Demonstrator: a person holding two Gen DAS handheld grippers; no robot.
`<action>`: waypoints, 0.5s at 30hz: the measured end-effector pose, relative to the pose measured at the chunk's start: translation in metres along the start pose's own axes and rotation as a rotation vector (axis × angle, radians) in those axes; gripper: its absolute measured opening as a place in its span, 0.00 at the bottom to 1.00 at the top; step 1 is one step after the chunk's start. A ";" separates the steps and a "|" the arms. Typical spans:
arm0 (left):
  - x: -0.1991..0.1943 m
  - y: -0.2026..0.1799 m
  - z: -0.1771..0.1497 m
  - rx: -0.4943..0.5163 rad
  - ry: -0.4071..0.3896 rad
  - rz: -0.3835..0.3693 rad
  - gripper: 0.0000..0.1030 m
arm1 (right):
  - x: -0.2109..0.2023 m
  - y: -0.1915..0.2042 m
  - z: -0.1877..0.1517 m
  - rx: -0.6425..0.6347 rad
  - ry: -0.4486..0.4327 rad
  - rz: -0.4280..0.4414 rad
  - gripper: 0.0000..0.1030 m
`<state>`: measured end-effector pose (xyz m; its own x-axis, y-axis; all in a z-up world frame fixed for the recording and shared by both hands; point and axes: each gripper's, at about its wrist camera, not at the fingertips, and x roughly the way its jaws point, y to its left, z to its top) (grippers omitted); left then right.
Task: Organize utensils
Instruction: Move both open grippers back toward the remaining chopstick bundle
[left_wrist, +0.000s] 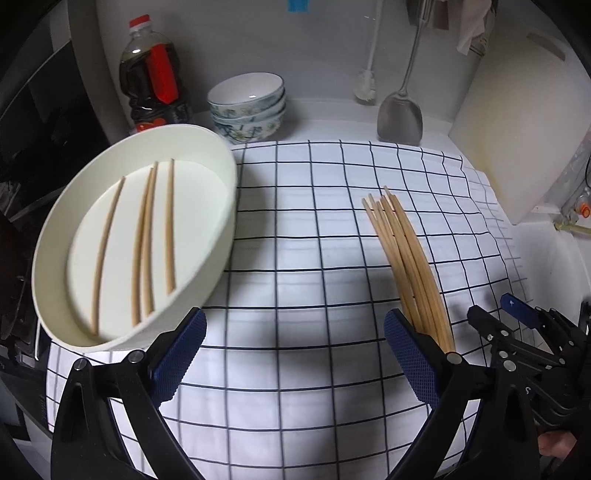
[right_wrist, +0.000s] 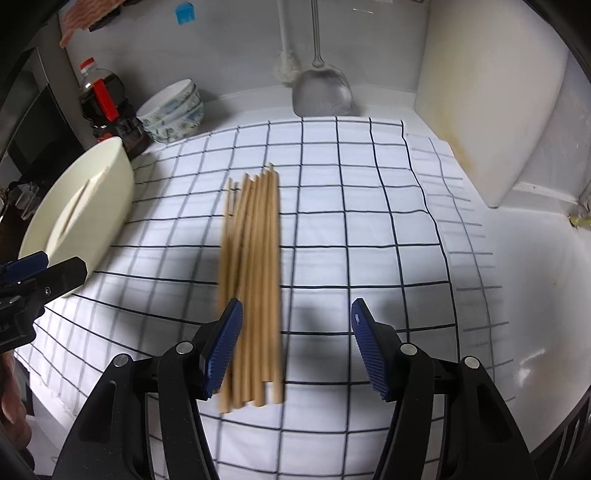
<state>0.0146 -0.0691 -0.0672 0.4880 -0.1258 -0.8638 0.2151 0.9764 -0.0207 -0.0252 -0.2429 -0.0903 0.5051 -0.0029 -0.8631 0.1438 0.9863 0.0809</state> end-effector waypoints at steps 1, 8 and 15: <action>0.004 -0.002 0.000 -0.001 0.006 -0.001 0.92 | 0.005 -0.003 -0.001 0.000 0.003 0.000 0.57; 0.031 -0.021 -0.005 -0.005 0.039 0.008 0.92 | 0.023 -0.008 0.000 -0.017 -0.005 0.017 0.57; 0.050 -0.021 -0.004 -0.045 0.055 0.026 0.92 | 0.040 -0.009 0.003 -0.037 -0.008 0.023 0.57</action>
<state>0.0314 -0.0958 -0.1121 0.4452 -0.0917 -0.8908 0.1642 0.9862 -0.0194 -0.0038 -0.2528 -0.1239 0.5144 0.0189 -0.8573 0.1002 0.9916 0.0819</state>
